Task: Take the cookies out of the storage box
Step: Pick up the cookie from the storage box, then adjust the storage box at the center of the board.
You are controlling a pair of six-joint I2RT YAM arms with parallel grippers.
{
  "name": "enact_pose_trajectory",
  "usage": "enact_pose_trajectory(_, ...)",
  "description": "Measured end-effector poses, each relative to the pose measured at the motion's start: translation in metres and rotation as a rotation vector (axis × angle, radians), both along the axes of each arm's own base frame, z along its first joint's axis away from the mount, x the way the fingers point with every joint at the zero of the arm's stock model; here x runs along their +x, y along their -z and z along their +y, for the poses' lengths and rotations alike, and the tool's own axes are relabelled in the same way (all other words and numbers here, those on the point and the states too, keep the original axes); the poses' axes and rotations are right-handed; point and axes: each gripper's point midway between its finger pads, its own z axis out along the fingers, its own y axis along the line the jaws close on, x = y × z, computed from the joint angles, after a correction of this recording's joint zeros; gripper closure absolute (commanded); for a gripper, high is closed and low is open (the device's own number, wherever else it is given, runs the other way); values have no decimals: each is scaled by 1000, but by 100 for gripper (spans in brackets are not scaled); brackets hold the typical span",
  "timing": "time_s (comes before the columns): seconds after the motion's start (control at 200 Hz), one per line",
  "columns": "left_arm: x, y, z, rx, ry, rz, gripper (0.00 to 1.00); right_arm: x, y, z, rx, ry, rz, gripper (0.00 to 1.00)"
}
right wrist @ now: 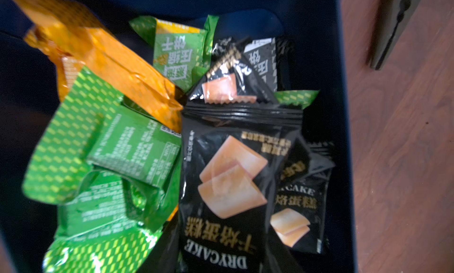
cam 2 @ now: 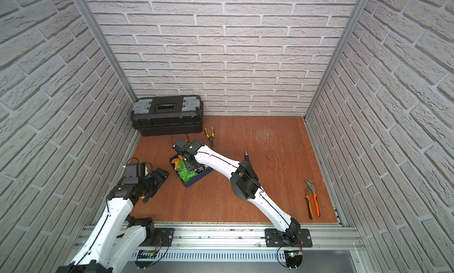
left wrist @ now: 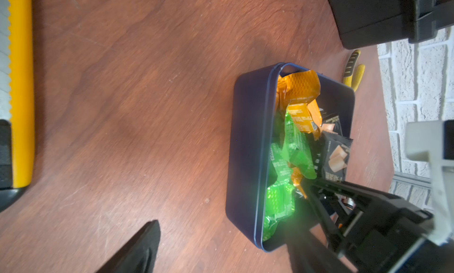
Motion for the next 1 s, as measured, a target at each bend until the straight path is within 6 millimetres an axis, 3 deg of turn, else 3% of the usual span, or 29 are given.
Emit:
enact_pose_trajectory(0.295,3,-2,-3,-11,18,-13,15,-1,-66,5,142,16,-62,66)
enact_pose_trajectory(0.455,5,1,-5,-8,39,-8,16,-6,-92,-5,176,40,-89,67)
enact_pose_trajectory(0.57,5,4,-6,-4,61,7,20,-12,-102,-26,172,77,-96,67)
enact_pose_trajectory(0.74,8,11,-12,15,118,37,27,-16,-108,-79,162,166,-96,67)
enact_pose_trajectory(0.895,16,17,-24,44,205,75,33,-17,-97,-130,139,271,-77,67)
enact_pose_trajectory(1.0,26,19,-29,56,244,83,38,-22,-85,-147,125,308,-63,67)
